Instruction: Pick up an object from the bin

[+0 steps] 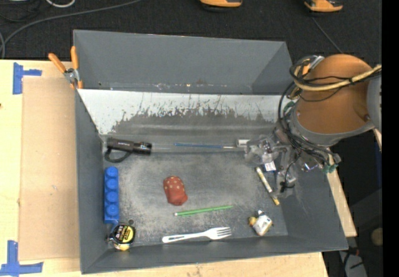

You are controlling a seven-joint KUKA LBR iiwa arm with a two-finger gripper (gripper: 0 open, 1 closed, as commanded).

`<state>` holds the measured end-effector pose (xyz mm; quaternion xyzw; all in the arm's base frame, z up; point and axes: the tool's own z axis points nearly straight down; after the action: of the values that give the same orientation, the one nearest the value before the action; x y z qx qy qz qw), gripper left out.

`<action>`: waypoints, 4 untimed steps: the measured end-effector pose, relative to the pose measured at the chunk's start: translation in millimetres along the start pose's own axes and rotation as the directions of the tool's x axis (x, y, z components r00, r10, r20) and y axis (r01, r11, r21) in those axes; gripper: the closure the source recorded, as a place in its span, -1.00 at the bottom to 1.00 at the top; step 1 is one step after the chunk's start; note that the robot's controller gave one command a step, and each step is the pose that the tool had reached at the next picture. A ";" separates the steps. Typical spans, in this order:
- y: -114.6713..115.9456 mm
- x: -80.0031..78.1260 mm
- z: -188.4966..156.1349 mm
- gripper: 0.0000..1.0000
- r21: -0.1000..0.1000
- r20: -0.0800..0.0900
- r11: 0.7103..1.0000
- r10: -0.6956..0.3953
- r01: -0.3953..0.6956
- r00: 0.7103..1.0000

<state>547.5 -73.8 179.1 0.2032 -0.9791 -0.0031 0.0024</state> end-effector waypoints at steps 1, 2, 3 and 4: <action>1.1 -12.5 -6.8 -1.00 -0.001 0.000 1.000 -0.015 0.015 1.000; -15.5 -1.3 48.1 -1.00 0.004 0.005 0.980 -0.197 0.197 0.980; -27.2 3.9 75.3 -1.00 -0.004 -0.001 0.958 -0.288 0.288 0.958; -15.2 -7.4 32.3 -1.00 -0.001 0.001 0.973 -0.232 0.232 0.973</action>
Offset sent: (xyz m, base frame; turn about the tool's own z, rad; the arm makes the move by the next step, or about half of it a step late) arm -0.0011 -0.0265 -0.1091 -0.3630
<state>560.1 -84.7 146.7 0.3160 -0.9488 -0.0042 0.0017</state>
